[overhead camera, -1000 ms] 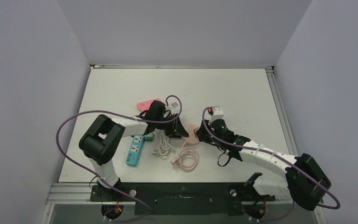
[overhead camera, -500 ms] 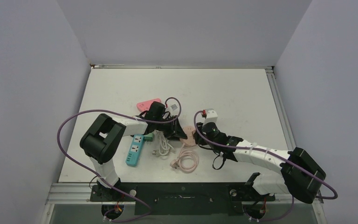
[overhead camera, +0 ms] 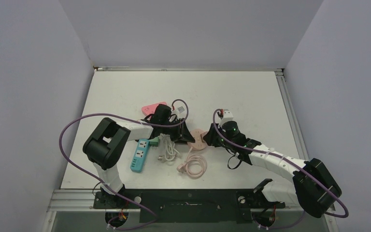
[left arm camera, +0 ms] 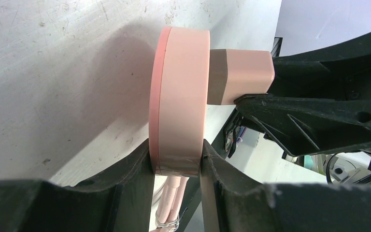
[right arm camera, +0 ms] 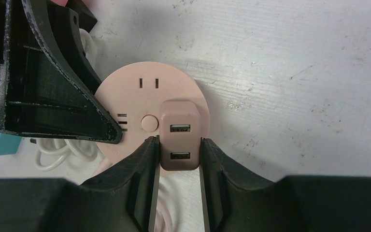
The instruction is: Pull the plug off the socket
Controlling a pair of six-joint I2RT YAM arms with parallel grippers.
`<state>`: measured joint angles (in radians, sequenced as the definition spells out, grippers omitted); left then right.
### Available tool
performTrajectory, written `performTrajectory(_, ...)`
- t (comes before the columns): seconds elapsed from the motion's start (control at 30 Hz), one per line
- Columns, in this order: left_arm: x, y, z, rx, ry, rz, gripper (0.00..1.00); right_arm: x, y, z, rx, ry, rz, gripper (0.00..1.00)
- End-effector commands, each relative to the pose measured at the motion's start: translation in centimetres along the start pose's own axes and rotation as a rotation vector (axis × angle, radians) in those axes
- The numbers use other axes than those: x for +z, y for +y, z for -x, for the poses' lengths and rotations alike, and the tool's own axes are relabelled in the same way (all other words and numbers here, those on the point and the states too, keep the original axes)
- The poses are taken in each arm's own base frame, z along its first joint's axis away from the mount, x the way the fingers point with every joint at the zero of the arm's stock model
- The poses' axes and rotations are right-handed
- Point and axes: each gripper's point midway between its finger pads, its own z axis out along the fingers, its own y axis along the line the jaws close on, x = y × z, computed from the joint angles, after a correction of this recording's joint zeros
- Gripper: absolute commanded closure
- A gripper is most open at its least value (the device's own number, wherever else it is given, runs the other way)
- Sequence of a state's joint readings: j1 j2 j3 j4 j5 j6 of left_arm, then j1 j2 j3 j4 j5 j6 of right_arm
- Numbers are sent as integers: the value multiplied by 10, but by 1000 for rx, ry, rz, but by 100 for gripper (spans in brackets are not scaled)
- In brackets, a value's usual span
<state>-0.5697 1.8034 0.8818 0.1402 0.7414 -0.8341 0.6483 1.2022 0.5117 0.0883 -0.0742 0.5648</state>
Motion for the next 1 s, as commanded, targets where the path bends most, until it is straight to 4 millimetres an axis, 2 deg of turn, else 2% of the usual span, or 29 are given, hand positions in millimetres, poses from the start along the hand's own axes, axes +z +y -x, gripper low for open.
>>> performTrajectory(0.0, -2, -30, 8, 84, 3, -99, 100, -4, 16, 25, 8, -81, 102, 95)
performTrajectory(0.27, -1, -25, 7, 69, 2, -77, 100, -3, 12, 28, 13, -93, 73, 95)
performTrajectory(0.37, 1, -15, 8, 44, -1, -43, 100, -5, 11, 32, 16, -108, 22, 95)
performTrajectory(0.47, 2, -8, 8, 20, 2, -26, 100, -9, 18, 34, -5, -140, -28, 95)
performTrajectory(0.57, 1, -6, 10, 15, -2, -23, 100, -12, 31, 28, -44, -147, -71, 95)
performTrajectory(0.97, -1, -12, 11, 33, 0, -52, 100, -10, 42, 23, -44, -135, -61, 95)
